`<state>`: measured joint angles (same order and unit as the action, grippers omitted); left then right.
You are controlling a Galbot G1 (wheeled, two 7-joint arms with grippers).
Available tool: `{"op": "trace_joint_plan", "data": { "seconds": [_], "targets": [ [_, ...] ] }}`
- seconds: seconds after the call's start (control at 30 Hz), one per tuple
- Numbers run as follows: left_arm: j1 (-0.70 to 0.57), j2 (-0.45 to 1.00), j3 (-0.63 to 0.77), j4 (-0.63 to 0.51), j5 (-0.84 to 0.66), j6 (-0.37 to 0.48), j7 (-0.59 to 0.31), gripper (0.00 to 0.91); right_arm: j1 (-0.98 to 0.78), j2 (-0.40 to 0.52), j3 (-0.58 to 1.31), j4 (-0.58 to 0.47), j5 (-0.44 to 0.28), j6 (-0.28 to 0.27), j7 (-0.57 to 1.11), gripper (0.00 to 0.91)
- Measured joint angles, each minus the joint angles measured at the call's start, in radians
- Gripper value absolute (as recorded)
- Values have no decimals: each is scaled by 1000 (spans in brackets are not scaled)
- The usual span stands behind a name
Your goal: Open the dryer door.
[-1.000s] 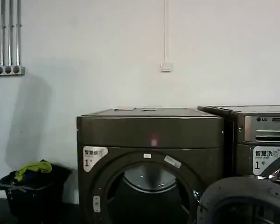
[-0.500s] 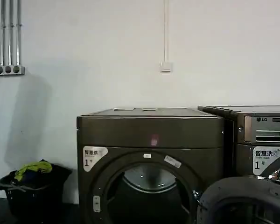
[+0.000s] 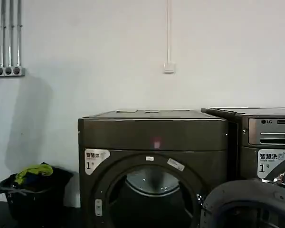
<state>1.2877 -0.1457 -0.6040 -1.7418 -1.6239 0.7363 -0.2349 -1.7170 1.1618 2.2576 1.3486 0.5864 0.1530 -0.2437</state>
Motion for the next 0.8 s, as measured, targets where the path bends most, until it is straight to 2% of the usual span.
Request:
{"op": "trace_joint_plan", "data": {
  "seconds": [0.1, 0.63, 0.8],
  "targets": [
    [-9, 20, 20, 5, -24, 0, -3, 907, 0, 1, 0, -4, -2, 0, 0, 907],
    [-16, 56, 73, 16, 54, 0, 52, 907, 2, 9, 3, -26, -9, -5, -2, 907],
    [-18, 56, 79, 15, 61, 0, 59, 907, -5, 17, 18, -44, -49, -18, 2, 907]
  ]
}}
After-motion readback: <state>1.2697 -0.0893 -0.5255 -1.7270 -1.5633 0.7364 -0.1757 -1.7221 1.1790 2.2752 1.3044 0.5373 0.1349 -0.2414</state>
